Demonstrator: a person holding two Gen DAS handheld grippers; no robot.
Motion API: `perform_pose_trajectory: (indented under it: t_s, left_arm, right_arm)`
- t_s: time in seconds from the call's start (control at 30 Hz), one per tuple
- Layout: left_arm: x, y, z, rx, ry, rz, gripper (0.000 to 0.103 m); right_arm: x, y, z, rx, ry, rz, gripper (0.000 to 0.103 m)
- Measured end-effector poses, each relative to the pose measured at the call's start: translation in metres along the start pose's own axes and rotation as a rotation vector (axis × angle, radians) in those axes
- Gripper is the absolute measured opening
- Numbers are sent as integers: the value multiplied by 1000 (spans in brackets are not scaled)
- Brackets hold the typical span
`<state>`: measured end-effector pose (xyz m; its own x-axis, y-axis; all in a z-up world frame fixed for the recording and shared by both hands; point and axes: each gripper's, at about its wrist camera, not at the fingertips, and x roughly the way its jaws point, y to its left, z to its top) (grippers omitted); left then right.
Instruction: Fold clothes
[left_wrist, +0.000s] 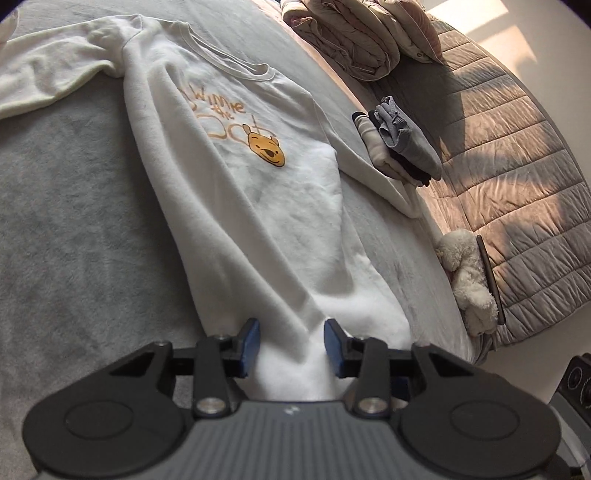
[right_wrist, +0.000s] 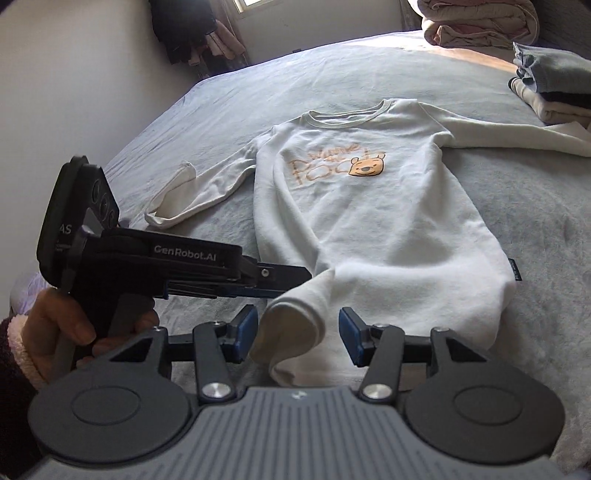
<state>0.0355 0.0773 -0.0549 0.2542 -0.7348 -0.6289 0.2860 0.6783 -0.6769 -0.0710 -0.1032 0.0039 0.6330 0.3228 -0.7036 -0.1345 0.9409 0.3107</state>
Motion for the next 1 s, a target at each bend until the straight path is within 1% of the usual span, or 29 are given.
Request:
perform_pose_trajectory:
  t_s: [0.07,0.17,0.2,0.37,0.47,0.53,0.57,0.6,0.63,0.7,0.73,0.8,0.83,0.87,0.9,1.0]
  left_arm:
    - [2,1,0,-18,-1,-11,38]
    - [-2,3,3,-40,-2,-13,38]
    - [-5,4,4,-47,-7,-10,38]
    - [-27,6,8,-60,-71,81,38]
    - [-38,15,11,-77,-119,157,38]
    - [-38,22,12,-84,-122,202,38]
    - [-37,25,12,-89,-118,217,36]
    - [-35,28,12,-96,-108,208,28]
    - [-32,30,12,-103,-98,197,24]
    - [-28,32,11,-113,-75,168,19]
    - [-26,29,11,-106,-69,156,17]
    - [-24,25,11,-89,-62,144,16]
    - [-23,22,10,-78,-63,145,16]
    - [-23,20,10,-70,-62,146,16]
    - [-22,20,10,-71,-61,146,16]
    - [-23,21,10,-80,-57,145,16]
  right_arm:
    - [6,0,-4,-31,-4,-46,53]
    - [11,-1,-14,-109,-17,-126,53]
    - [12,-3,-17,-127,-18,-138,53]
    - [17,-2,-27,-219,-33,-165,53]
    - [17,4,-34,-291,-56,-197,53]
    - [15,11,-38,-345,-83,-208,53]
    - [12,15,-40,-382,-103,-207,53]
    - [10,20,-42,-419,-123,-206,53]
    - [7,25,-44,-456,-142,-205,53]
    - [2,34,-49,-530,-182,-203,53]
    - [-1,39,-51,-564,-201,-182,53]
    - [-1,45,-52,-600,-183,-111,53]
    - [-1,47,-53,-615,-168,-75,51]
    - [-1,50,-53,-629,-152,-39,46]
    - [1,51,-54,-641,-138,-18,42]
    - [10,52,-58,-671,-104,3,40]
